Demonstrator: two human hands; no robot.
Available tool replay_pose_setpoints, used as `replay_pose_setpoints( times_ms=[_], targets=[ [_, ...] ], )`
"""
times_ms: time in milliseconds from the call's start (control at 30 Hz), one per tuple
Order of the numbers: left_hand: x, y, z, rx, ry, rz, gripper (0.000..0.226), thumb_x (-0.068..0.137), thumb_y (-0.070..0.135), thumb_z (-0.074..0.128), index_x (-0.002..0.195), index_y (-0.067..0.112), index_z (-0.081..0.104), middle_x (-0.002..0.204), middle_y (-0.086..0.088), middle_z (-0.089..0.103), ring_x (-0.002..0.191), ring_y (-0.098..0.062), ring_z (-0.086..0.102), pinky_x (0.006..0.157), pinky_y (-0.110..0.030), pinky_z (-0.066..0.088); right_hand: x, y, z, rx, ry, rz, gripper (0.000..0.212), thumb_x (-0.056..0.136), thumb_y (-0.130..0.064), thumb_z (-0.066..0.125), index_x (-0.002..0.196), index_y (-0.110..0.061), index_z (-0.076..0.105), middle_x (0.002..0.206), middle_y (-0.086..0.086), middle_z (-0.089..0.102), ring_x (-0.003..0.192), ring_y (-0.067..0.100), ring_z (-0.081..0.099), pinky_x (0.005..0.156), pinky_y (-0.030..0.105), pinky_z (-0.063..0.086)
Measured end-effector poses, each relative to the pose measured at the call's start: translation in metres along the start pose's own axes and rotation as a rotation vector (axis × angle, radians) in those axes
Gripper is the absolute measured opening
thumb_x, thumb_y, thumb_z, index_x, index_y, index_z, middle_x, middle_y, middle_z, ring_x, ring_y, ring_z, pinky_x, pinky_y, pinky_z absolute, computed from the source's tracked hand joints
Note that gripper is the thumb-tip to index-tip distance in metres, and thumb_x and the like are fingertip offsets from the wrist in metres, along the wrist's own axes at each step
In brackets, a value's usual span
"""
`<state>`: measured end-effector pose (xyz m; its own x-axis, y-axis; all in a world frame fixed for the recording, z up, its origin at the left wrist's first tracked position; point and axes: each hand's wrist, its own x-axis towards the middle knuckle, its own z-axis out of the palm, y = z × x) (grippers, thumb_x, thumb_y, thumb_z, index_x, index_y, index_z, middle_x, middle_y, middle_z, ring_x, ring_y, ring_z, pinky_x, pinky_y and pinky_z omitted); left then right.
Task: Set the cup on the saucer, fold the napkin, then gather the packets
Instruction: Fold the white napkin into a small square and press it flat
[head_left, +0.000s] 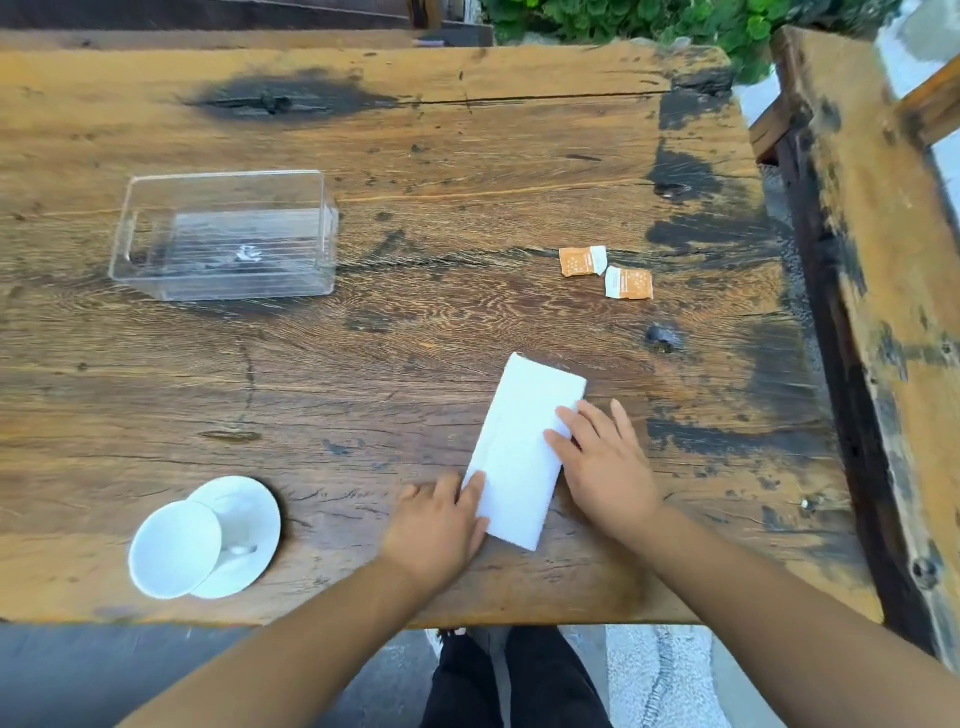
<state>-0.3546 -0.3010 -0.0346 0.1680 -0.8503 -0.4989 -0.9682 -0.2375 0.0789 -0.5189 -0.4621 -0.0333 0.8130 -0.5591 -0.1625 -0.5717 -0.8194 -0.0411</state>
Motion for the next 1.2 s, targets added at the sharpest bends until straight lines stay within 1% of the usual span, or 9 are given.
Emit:
replay_pose_setpoints(
  times_ms=[133, 200, 300, 500, 633, 733, 800, 967, 1200],
  targets=[
    [-0.029, 0.017, 0.009, -0.04, 0.079, -0.003, 0.058, 0.088, 0.053, 0.032, 0.133, 0.018, 0.043, 0.115, -0.006, 0.055, 0.108, -0.029, 0.051, 0.09, -0.043, 0.034, -0.042, -0.025, 0.011, 0.069, -0.007, -0.338, 0.034, 0.081, -0.036, 0.063, 0.111, -0.02, 0.064, 0.125, 0.005, 0.063, 0.12, 0.027, 0.055, 0.107, 0.054, 0.028],
    [-0.035, 0.01, 0.012, 0.021, 0.241, 0.16, 0.05, 0.085, 0.052, 0.044, 0.116, 0.016, 0.058, 0.12, -0.008, 0.058, 0.118, -0.032, 0.051, 0.094, -0.045, 0.033, -0.061, -0.022, 0.016, 0.027, -0.094, -0.405, 0.054, 0.082, -0.058, 0.054, 0.12, -0.02, 0.06, 0.135, 0.005, 0.056, 0.13, 0.028, 0.047, 0.106, 0.056, 0.031],
    [-0.038, -0.009, 0.02, 0.121, 0.243, 0.413, 0.064, 0.083, 0.062, 0.048, 0.123, 0.011, 0.057, 0.143, -0.012, 0.046, 0.136, -0.032, 0.034, 0.107, -0.057, 0.028, -0.073, -0.019, 0.017, -0.025, -0.172, -0.424, 0.073, 0.073, -0.071, 0.053, 0.123, -0.018, 0.058, 0.14, 0.006, 0.052, 0.134, 0.031, 0.04, 0.107, 0.057, 0.033],
    [-0.057, -0.01, 0.03, 0.192, 0.099, 0.462, 0.086, 0.074, 0.077, 0.042, 0.13, 0.013, 0.052, 0.14, -0.01, 0.051, 0.132, -0.03, 0.041, 0.101, -0.051, 0.042, -0.099, -0.027, 0.02, 0.0, -0.218, -0.511, 0.068, 0.071, -0.068, 0.057, 0.121, -0.021, 0.057, 0.135, 0.003, 0.056, 0.133, 0.026, 0.042, 0.106, 0.056, 0.028],
    [-0.076, 0.002, 0.044, 0.223, 0.163, 0.501, 0.05, 0.078, 0.047, 0.061, 0.121, 0.021, 0.057, 0.131, -0.003, 0.059, 0.125, -0.028, 0.05, 0.102, -0.051, 0.041, -0.123, -0.035, 0.022, 0.107, -0.056, -0.516, 0.021, 0.08, -0.031, 0.065, 0.1, -0.027, 0.063, 0.12, -0.004, 0.066, 0.123, 0.021, 0.054, 0.109, 0.053, 0.031],
    [-0.079, 0.002, 0.04, -0.051, 0.301, 0.523, 0.016, 0.082, 0.032, 0.059, 0.097, 0.027, 0.064, 0.11, 0.01, 0.068, 0.117, -0.019, 0.057, 0.104, -0.045, 0.039, -0.124, -0.037, 0.01, 0.41, -0.012, -0.35, 0.016, 0.08, -0.027, 0.065, 0.096, -0.024, 0.068, 0.103, -0.007, 0.072, 0.107, 0.015, 0.064, 0.101, 0.049, 0.045],
    [-0.075, -0.002, 0.03, -0.318, 0.267, 0.459, 0.015, 0.084, 0.03, 0.053, 0.095, 0.025, 0.063, 0.101, 0.01, 0.069, 0.113, -0.016, 0.058, 0.103, -0.038, 0.04, -0.114, -0.036, -0.006, 0.63, -0.041, -0.129, 0.016, 0.086, -0.03, 0.06, 0.098, -0.023, 0.067, 0.094, -0.008, 0.072, 0.091, 0.013, 0.066, 0.093, 0.038, 0.05],
    [-0.054, -0.004, 0.002, -0.835, 0.081, 0.096, 0.023, 0.09, 0.039, 0.044, 0.075, 0.023, 0.047, 0.069, 0.002, 0.057, 0.064, -0.007, 0.049, 0.059, -0.027, 0.038, -0.077, -0.032, -0.025, 0.881, -0.218, 0.198, 0.02, 0.095, -0.039, 0.047, 0.09, -0.023, 0.057, 0.082, -0.002, 0.065, 0.077, 0.015, 0.059, 0.071, 0.039, 0.047],
    [-0.004, -0.001, -0.015, -0.921, 0.043, -0.254, 0.023, 0.097, 0.031, 0.038, 0.082, 0.017, 0.047, 0.078, -0.008, 0.059, 0.07, -0.023, 0.053, 0.058, -0.034, 0.036, -0.01, -0.032, -0.012, 0.77, -0.197, 0.398, 0.023, 0.095, -0.036, 0.047, 0.095, -0.014, 0.055, 0.083, 0.009, 0.066, 0.077, 0.031, 0.06, 0.062, 0.037, 0.044]
  ],
)
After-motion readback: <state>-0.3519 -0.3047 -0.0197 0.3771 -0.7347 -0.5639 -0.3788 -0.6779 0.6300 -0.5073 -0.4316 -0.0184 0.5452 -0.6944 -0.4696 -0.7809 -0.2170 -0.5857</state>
